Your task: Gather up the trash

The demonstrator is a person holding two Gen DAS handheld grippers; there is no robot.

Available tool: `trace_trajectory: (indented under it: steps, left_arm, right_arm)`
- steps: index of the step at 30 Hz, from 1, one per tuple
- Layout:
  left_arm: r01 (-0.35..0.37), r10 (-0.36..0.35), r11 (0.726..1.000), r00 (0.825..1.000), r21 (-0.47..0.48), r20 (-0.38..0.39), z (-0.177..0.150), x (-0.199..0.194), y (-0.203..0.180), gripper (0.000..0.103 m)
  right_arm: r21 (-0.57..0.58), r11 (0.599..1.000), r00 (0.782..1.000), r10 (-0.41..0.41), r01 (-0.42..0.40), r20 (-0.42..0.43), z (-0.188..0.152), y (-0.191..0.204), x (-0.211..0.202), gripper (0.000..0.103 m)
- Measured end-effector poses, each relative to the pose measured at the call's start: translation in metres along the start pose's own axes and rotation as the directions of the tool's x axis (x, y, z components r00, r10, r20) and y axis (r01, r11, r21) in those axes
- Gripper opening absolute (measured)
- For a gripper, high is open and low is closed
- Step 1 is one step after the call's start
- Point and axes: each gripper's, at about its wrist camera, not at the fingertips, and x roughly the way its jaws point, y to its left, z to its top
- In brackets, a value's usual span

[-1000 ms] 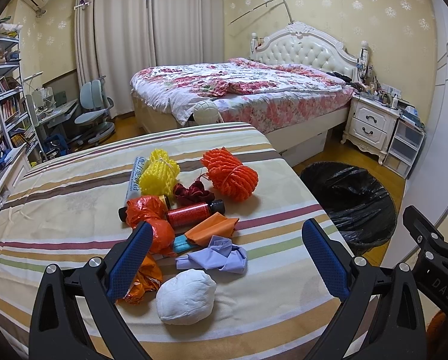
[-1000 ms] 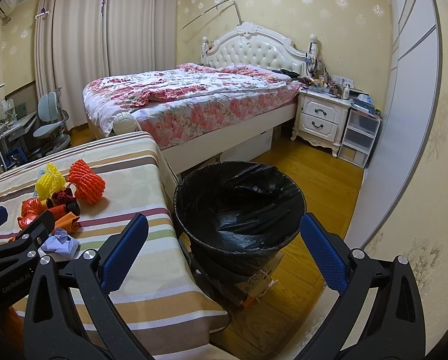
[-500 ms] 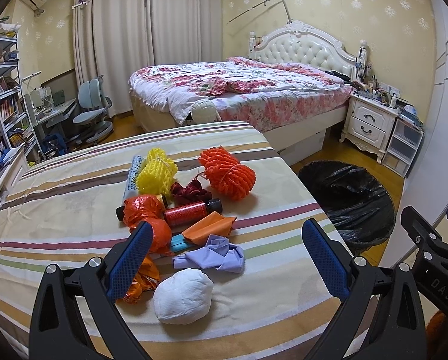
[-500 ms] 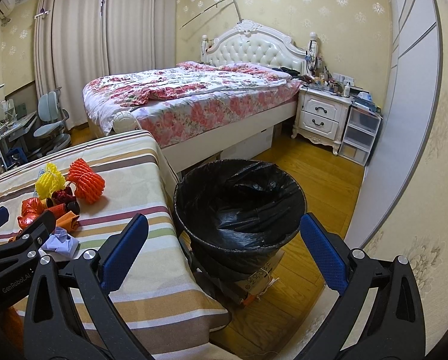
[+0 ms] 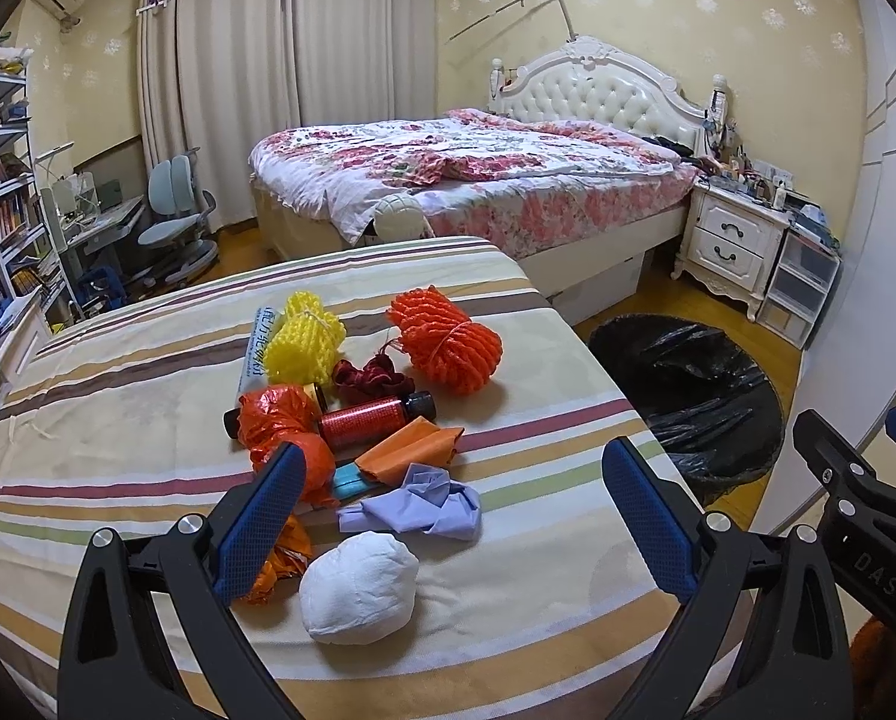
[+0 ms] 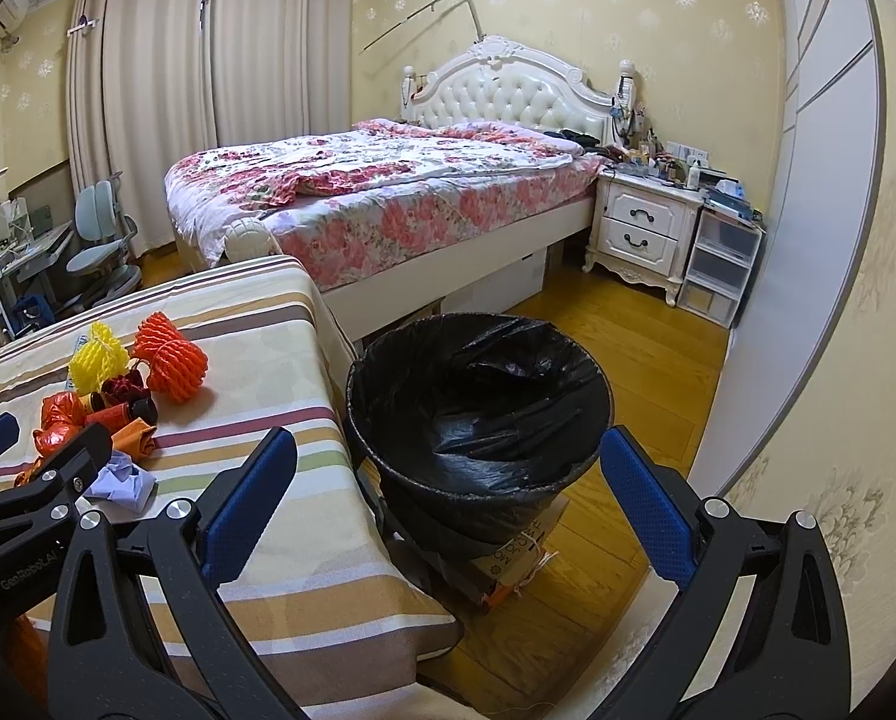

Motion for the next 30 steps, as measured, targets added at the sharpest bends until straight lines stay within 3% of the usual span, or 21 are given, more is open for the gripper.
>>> trace_trajectory:
  steps: [11, 18, 30]
  left_arm:
    - [-0.043, 0.043, 0.999, 0.999, 0.001, -0.001, 0.002, -0.005, 0.025, 0.096]
    - [-0.099, 0.098, 0.995, 0.995, -0.027, -0.033, -0.002, -0.005, 0.066, 0.095]
    - [-0.161, 0.159, 0.985, 0.986, -0.057, -0.049, -0.011, -0.017, 0.118, 0.087]
  right_arm:
    - [0.005, 1.0, 1.0, 0.014, -0.014, -0.019, -0.011, 0.015, 0.0, 0.097]
    - [-0.008, 0.998, 0.997, 0.056, -0.057, -0.044, -0.014, 0.033, -0.002, 0.077]
    - [-0.045, 0.992, 0.991, 0.113, -0.116, -0.069, -0.01, 0.054, -0.012, 0.065]
